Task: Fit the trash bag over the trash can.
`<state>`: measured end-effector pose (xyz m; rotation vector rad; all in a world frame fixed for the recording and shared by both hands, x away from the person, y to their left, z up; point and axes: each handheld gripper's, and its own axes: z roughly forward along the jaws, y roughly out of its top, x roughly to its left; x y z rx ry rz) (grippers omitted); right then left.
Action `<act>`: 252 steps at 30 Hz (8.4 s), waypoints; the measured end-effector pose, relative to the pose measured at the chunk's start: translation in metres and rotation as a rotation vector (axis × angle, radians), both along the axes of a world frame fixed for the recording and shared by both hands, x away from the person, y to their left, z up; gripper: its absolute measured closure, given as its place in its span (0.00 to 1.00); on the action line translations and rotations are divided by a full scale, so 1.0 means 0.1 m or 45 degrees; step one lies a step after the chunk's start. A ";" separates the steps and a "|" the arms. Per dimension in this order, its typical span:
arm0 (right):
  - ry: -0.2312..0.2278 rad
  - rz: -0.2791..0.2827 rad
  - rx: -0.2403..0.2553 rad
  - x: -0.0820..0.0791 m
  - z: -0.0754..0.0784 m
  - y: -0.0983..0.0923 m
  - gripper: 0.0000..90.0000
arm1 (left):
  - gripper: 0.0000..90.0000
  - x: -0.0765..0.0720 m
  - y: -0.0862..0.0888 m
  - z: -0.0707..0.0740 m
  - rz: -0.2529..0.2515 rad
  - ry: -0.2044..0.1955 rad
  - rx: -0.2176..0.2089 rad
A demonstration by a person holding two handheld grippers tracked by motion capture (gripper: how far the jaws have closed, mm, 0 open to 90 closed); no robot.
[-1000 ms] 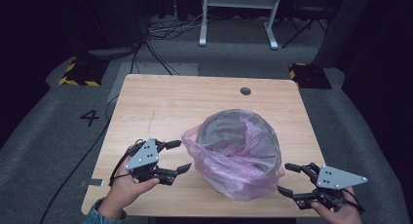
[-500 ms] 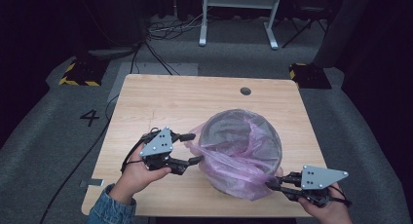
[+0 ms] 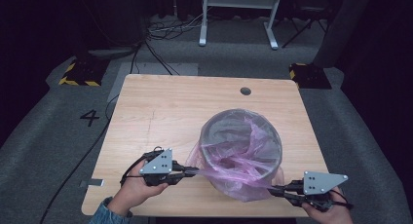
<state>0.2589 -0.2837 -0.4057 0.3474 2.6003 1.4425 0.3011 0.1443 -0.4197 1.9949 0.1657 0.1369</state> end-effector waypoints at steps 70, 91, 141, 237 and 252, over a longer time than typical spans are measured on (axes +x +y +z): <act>0.059 -0.314 0.023 0.68 -0.13 -0.22 0.42 | 1.00 0.30 -0.07 0.00 0.289 0.092 -0.089; -0.060 -0.087 0.114 0.68 0.26 -0.25 1.00 | 1.00 0.28 -0.12 0.10 0.264 0.040 -0.105; -0.049 -0.458 0.237 0.75 0.78 -0.51 0.29 | 0.33 0.15 0.47 -0.47 0.718 0.043 -0.019; 0.319 -0.182 -0.477 1.55 0.18 1.61 0.22 | 0.30 0.17 0.94 -0.82 1.006 0.170 0.239; 0.301 -0.172 -0.325 1.46 0.58 1.50 0.26 | 0.30 0.19 0.92 -0.83 1.007 0.189 0.265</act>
